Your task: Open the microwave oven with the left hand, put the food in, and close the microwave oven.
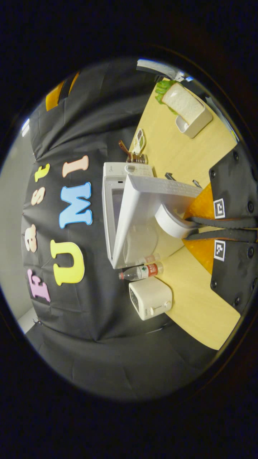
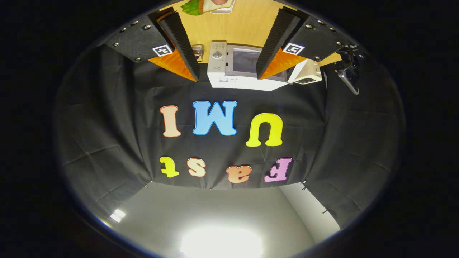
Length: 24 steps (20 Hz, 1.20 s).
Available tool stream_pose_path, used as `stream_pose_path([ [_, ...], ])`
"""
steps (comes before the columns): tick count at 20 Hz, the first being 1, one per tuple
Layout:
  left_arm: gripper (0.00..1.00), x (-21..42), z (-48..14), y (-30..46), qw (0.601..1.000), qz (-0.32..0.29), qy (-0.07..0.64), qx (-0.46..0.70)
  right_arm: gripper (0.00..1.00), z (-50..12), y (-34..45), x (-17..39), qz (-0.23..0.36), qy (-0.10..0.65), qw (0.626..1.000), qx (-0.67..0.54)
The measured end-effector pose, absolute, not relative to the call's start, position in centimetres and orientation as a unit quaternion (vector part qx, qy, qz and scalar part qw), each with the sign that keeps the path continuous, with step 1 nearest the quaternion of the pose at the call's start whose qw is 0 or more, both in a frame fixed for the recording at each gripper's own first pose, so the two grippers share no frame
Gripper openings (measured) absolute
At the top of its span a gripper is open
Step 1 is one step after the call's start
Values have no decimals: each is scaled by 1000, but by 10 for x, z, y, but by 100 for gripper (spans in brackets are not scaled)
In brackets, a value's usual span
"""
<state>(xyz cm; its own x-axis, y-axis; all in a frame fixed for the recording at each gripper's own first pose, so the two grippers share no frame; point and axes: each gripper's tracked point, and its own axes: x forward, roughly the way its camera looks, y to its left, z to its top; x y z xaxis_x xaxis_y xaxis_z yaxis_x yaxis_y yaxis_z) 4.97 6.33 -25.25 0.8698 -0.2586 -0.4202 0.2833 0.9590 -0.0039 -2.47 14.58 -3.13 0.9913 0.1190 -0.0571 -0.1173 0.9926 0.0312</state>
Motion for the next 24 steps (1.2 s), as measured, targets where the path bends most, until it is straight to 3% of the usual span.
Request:
stream_pose_path([
  [5,7,51,-257,129,970,-114,211,30,95,-32,185,-25,67,23,997,6],
  [11,7,55,-261,165,970,-137,202,11,95,-35,226,-23,80,28,996,0],
  [15,14,58,-266,178,968,-143,206,-14,95,-37,245,-23,94,37,995,-11],
  [16,26,57,-267,178,968,-142,207,-13,95,-37,247,-23,97,37,994,-13],
  [17,26,59,-267,181,968,-136,208,-11,96,-35,246,-23,99,36,994,-15],
  [20,76,53,-265,185,970,-119,211,-14,95,-35,237,-20,103,35,994,-13],
  [24,77,36,-256,187,975,-82,205,-6,96,-44,216,-13,113,58,992,2],
])
